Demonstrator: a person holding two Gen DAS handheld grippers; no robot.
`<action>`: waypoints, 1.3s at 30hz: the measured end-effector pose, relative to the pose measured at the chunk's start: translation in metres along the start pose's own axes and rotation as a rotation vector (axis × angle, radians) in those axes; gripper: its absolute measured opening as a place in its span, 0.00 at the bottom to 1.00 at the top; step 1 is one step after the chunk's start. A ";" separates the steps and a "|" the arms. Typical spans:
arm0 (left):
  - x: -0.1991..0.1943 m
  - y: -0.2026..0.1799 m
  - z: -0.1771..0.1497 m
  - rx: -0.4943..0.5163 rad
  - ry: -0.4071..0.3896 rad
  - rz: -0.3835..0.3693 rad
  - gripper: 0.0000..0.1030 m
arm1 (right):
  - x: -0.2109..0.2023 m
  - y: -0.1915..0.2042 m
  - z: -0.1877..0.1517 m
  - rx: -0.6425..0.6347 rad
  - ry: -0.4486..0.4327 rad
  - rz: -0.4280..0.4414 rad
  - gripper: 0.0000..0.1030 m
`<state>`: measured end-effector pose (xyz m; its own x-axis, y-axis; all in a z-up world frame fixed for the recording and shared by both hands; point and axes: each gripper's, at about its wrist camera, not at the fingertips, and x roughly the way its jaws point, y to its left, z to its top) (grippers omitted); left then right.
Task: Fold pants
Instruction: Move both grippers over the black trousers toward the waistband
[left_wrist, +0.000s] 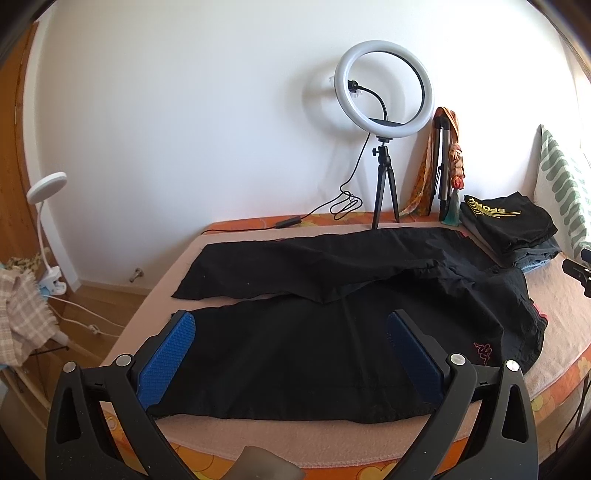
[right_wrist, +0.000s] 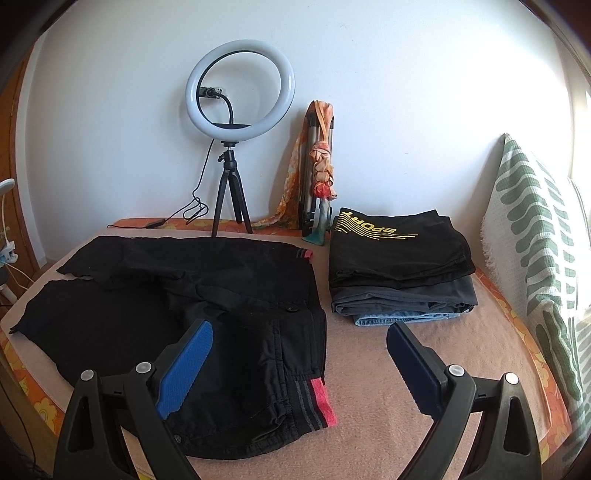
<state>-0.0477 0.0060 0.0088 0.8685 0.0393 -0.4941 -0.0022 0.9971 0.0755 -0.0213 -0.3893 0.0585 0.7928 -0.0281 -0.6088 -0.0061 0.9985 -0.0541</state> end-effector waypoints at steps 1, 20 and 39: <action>0.000 -0.001 0.000 0.002 -0.001 0.001 1.00 | 0.000 0.000 0.000 0.000 0.001 0.001 0.94; -0.003 0.000 0.000 0.009 -0.014 0.024 1.00 | 0.003 0.001 -0.001 -0.001 0.006 0.010 0.94; -0.002 -0.001 -0.002 0.012 -0.007 0.025 1.00 | 0.006 0.002 -0.001 -0.001 0.013 0.019 0.94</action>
<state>-0.0501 0.0049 0.0079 0.8718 0.0636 -0.4858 -0.0181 0.9950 0.0979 -0.0175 -0.3870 0.0535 0.7846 -0.0093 -0.6199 -0.0223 0.9988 -0.0433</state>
